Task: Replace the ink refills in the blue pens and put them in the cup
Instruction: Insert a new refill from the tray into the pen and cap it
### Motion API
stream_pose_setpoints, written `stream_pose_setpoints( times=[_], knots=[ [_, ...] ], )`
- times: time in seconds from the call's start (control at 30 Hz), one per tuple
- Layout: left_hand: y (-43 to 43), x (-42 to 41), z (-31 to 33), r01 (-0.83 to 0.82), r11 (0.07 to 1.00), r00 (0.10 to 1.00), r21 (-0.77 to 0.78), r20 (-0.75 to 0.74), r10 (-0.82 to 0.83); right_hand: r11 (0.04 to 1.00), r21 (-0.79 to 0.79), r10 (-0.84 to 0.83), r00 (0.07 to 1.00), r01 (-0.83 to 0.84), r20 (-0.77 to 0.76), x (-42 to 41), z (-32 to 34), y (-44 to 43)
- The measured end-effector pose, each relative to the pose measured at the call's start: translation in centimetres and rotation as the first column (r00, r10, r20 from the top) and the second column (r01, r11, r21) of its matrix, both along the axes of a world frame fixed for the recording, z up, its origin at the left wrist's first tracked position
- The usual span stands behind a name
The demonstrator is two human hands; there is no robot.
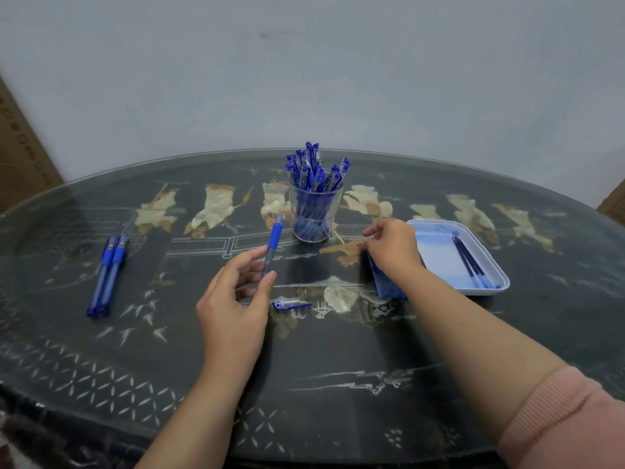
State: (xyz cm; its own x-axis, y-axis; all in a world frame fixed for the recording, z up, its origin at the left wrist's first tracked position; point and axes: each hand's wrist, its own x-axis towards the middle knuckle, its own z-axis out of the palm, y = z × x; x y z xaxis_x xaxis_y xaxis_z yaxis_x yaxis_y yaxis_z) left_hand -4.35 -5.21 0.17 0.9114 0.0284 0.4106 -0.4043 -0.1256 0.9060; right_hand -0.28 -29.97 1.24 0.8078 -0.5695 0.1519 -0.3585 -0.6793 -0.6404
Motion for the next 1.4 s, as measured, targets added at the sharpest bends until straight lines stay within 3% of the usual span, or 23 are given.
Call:
stream_pose_setpoints(
  times=[0.27, 0.4, 0.57, 0.67, 0.83, 1.13, 1.4],
  knots=[
    [0.1, 0.0, 0.0, 0.000, 1.000, 1.000, 0.016, 0.019, -0.001, 0.998, 0.062, -0.009, 0.987, -0.001, 0.162, -1.5, 1.1, 0.3],
    [-0.1, -0.3, 0.2, 0.013, 0.999, 0.999, 0.034, 0.039, -0.014, 0.992, 0.052, -0.125, 0.956, 0.115, 0.264, -4.3, 2.0, -1.7],
    [-1.2, -1.3, 0.8, 0.111, 0.994, 0.994, 0.017, 0.023, -0.111, 0.959, -0.111, -0.261, 0.965, 0.262, 0.026, -7.4, 1.7, -6.1],
    [-2.4, -2.4, 1.0, 0.183, 0.983, 0.983, -0.001, 0.010, -0.183, 0.950, -0.194, -0.272, 0.953, 0.244, -0.134, -8.4, 1.1, -7.5],
    [-4.2, -3.3, 0.6, 0.225, 0.974, 0.974, 0.015, -0.002, -0.225, 0.940, -0.275, -0.273, 0.929, 0.202, -0.249, -8.7, 0.7, -7.9],
    [-4.7, -3.3, 0.0, 0.211, 0.976, 0.977, 0.046, -0.011, -0.211, 0.945, -0.207, -0.296, 0.932, 0.253, -0.211, -8.6, 1.0, -7.3],
    [-4.6, -3.3, 0.1, 0.196, 0.979, 0.981, 0.063, -0.007, -0.196, 0.974, -0.084, -0.214, 0.976, 0.211, -0.033, -8.6, 1.9, -4.2]
  ],
)
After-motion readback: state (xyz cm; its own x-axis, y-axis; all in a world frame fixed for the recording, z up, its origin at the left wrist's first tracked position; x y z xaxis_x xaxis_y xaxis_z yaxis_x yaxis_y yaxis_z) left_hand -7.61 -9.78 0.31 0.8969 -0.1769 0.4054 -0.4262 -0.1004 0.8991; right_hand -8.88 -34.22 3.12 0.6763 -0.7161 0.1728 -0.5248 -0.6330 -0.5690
